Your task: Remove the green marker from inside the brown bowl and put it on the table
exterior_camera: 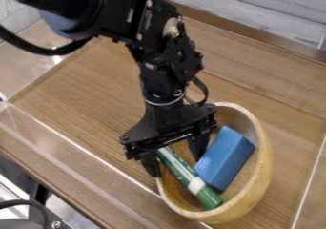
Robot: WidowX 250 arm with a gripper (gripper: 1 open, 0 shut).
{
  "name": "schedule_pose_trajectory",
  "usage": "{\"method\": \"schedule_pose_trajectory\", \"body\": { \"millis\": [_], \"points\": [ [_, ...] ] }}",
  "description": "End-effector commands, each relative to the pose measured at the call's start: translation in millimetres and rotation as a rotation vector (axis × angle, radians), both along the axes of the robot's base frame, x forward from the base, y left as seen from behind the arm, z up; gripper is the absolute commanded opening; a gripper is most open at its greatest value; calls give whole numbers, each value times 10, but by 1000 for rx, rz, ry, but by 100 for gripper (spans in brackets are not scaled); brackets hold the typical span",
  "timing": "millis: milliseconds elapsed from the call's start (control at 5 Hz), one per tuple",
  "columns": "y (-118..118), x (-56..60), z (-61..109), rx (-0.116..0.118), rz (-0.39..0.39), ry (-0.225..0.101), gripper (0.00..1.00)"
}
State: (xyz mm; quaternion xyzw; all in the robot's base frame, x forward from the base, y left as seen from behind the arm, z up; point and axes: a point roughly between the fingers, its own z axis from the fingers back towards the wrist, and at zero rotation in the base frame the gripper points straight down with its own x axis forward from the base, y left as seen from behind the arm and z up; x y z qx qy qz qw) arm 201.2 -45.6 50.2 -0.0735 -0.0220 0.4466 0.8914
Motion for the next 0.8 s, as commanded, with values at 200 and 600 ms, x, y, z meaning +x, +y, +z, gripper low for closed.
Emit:
{"method": "schedule_pose_trajectory", "body": {
  "millis": [200, 600],
  "points": [
    [-40, 81, 4, 3, -8, -26, 0],
    [-60, 98, -11, 14, -17, -25, 0]
  ]
}}
